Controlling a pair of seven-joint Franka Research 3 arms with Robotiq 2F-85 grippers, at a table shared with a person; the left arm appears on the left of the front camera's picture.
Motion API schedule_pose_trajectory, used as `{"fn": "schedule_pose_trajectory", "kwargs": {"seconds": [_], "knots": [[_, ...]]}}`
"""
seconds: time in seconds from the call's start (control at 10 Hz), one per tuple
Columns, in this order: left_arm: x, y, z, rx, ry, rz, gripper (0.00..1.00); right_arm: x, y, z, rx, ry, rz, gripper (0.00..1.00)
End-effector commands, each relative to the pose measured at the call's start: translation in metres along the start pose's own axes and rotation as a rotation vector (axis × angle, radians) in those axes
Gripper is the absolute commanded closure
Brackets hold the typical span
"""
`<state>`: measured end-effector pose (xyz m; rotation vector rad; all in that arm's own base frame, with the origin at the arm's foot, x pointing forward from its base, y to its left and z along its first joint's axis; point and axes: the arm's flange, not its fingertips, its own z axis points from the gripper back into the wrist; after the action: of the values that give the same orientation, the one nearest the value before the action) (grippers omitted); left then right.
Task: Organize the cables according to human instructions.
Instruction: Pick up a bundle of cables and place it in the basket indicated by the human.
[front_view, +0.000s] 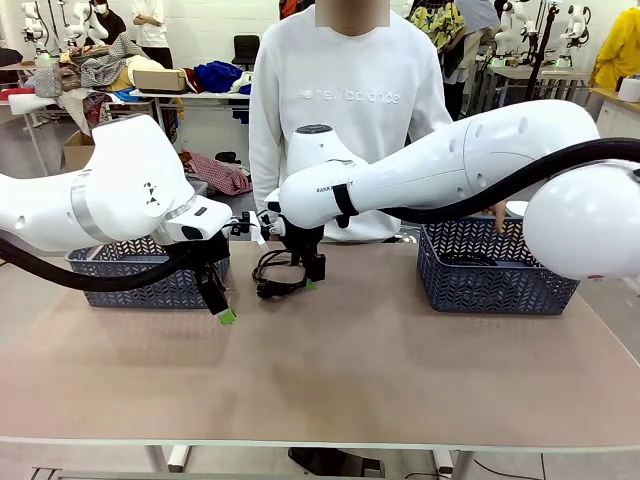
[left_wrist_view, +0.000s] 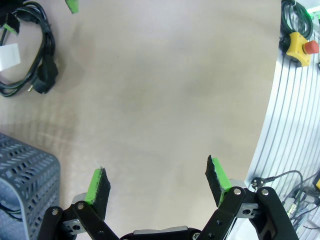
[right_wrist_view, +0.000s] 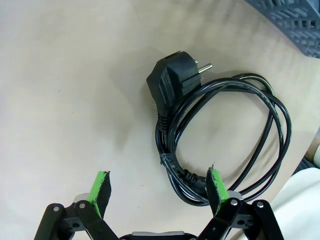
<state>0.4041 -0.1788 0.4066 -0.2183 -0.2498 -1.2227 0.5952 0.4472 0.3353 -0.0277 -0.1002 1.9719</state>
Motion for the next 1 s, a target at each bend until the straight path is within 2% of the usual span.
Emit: {"fn": "schedule_pose_trajectory", "kwargs": {"seconds": [0.0, 0.3, 0.4, 0.9], "knots": [[-0.0014, 0.0001, 0.0008, 0.0, -0.002, 0.007, 0.0, 0.0045, -0.0093, -0.0014, 0.007, 0.045, -0.035, 0.0], [-0.0014, 0.0001, 0.0008, 0.0, -0.002, 0.007, 0.0, 0.0041, -0.0082, -0.0013, 0.011, 0.049, -0.067, 0.0], [-0.0014, 0.0001, 0.0008, 0.0, -0.002, 0.007, 0.0, -0.0024, -0.0022, -0.0088, 0.015, 0.006, -0.019, 0.0], [-0.0014, 0.0001, 0.0008, 0.0, -0.002, 0.007, 0.0, -0.003, -0.0021, -0.0103, 0.017, 0.007, -0.028, 0.0]]}}
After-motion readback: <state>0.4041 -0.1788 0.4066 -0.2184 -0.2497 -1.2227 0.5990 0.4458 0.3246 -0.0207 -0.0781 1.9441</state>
